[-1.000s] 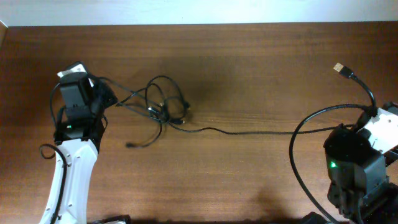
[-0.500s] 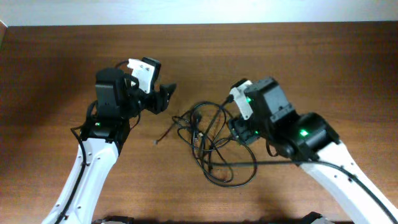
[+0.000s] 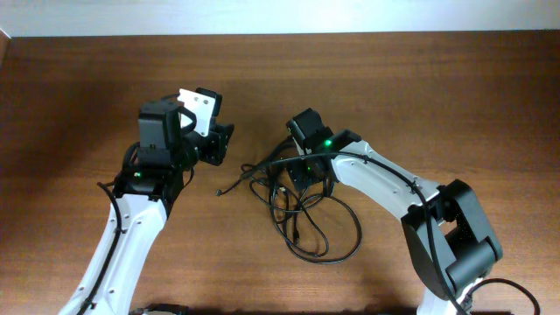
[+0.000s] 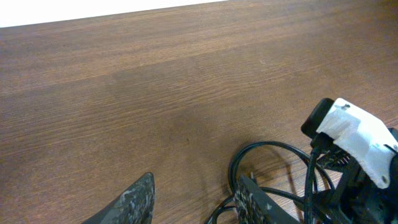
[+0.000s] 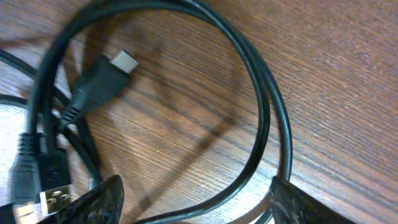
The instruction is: Untangle cables
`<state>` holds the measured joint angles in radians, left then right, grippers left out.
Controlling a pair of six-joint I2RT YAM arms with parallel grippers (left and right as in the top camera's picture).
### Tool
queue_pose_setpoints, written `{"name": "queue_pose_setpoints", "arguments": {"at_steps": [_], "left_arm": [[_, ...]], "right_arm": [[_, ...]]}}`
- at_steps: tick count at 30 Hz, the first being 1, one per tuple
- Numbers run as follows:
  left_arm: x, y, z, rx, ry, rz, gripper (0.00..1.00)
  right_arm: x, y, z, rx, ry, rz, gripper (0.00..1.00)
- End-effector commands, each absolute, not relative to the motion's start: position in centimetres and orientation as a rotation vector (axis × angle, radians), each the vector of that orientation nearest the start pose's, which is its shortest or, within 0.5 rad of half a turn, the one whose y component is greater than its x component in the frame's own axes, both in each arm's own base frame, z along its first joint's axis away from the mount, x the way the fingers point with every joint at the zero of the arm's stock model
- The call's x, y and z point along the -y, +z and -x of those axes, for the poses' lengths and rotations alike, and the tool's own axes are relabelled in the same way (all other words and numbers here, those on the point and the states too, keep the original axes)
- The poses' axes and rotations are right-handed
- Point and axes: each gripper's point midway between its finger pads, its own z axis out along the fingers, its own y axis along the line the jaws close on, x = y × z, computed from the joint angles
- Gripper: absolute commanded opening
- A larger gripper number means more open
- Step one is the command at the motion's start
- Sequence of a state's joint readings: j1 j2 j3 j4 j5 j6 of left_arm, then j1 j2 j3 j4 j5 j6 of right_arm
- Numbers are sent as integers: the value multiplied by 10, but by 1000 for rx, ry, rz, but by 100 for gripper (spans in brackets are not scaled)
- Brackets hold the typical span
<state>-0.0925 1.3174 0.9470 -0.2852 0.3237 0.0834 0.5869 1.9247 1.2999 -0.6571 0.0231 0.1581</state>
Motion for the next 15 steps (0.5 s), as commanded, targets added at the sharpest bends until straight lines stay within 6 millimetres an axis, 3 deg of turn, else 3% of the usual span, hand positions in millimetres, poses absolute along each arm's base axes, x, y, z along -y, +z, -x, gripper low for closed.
{"name": "queue_pose_setpoints", "arguments": {"at_steps": [1,6,7,9,12,15], "left_arm": [[89,194,-385,-2177,-352,-365,41],[89,194,-385,-2177,-352,-365,43],[89,194,-385,-2177,-352,-365,42],[89,194,-385,-2177,-352,-365,43],[89,193,-385,-2177,-352,-365,42],[89,194,-385,-2177,-352,-365,42]], "right_arm": [[-215,30,-358,-2819,109,461,66],[-203,17,-351,-2860,89,425,65],[-200,10,-346,-2876,84,409,56],[-198,2,-341,-2888,88,364,56],[-198,0,-339,-2893,97,362,40],[-206,3,-341,-2881,154,380,4]]}}
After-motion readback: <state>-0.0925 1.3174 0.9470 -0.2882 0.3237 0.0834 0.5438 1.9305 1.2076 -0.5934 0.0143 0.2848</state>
